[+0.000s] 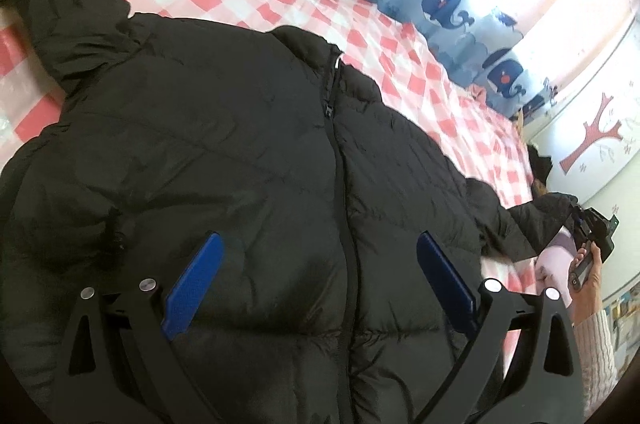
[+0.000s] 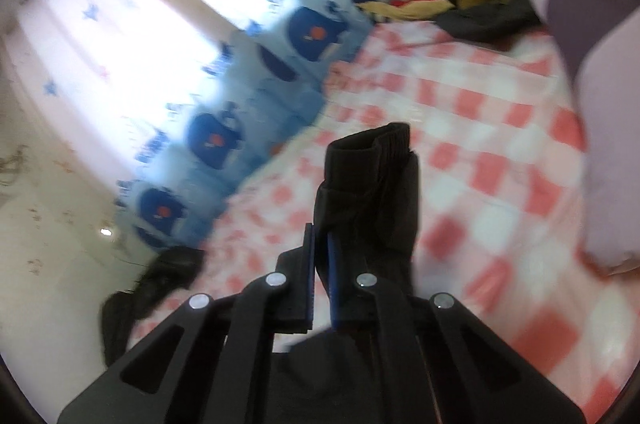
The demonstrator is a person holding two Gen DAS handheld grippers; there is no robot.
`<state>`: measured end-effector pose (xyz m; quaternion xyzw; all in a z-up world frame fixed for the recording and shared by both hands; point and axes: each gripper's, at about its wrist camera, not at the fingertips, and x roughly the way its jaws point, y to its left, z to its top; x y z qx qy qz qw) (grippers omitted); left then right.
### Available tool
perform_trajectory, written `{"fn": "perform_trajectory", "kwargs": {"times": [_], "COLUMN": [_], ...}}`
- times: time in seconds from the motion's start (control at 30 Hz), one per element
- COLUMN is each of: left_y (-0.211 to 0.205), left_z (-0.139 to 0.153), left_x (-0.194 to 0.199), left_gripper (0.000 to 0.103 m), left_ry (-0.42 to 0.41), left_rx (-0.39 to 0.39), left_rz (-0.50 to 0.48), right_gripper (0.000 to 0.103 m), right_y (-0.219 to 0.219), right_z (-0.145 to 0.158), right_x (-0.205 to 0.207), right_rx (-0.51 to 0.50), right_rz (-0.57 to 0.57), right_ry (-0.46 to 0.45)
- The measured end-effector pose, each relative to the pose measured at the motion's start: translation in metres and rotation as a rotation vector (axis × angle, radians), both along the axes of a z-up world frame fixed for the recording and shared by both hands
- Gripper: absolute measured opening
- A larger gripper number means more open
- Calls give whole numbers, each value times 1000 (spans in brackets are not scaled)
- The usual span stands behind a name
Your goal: Fold large clothes
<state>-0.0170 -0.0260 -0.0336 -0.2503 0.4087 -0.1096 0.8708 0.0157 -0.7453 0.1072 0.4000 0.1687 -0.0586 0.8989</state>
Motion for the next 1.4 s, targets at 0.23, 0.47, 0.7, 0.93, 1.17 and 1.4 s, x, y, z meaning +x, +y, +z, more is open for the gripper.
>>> {"fn": "perform_trajectory", "kwargs": {"times": [0.23,0.47,0.7,0.93,1.17,1.4], "left_y": [17,39,81,119,127,106], "left_z": [8,19,25,27,19,16], "left_x": [-5,-17,-27,-33,-31,-26], "left_gripper": [94,94,94,94,94,94], "left_ry": [-14,-41,-38,-16,40,51], "left_rx": [-42,-37,-90,-148,-210,-171], "left_rz": [36,70,126,176,170,132], "right_gripper": [6,6,6,6,77,78], "right_y": [96,228,362,477,452,417], "right_z": [72,122,122,66,-40,-115], "right_x": [29,59,79,103,110,127], "right_rx": [-55,-116,-150,-197,-748,-889], "right_rz": [174,392,607,830,773,679], "right_ry": [-128,-206,-222,-65,515,710]}}
